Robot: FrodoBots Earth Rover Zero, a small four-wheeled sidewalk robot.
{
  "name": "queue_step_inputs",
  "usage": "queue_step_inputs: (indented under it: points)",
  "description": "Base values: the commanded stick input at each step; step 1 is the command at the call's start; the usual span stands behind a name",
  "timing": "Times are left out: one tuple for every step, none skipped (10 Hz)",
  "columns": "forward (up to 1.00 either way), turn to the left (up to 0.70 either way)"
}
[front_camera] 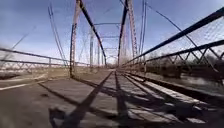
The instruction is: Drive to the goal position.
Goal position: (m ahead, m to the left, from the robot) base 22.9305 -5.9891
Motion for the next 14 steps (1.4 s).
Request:
queue_step_inputs:
  points:
    - [1.0, 0.0]
    - [1.0, 0.0]
    - [1.0, 0.0]
    - [1.0, 0.0]
    - [1.0, 0.0]
    - [1.0, 0.0]
    - [1.0, 0.0]
    - [1.0, 0.0]
    - [1.0, 0.0]
    - [1.0, 0.0]
    - [1.0, 0.0]
    - [1.0, 0.0]
    - [1.0, 0.0]
    - [1.0, 0.0]
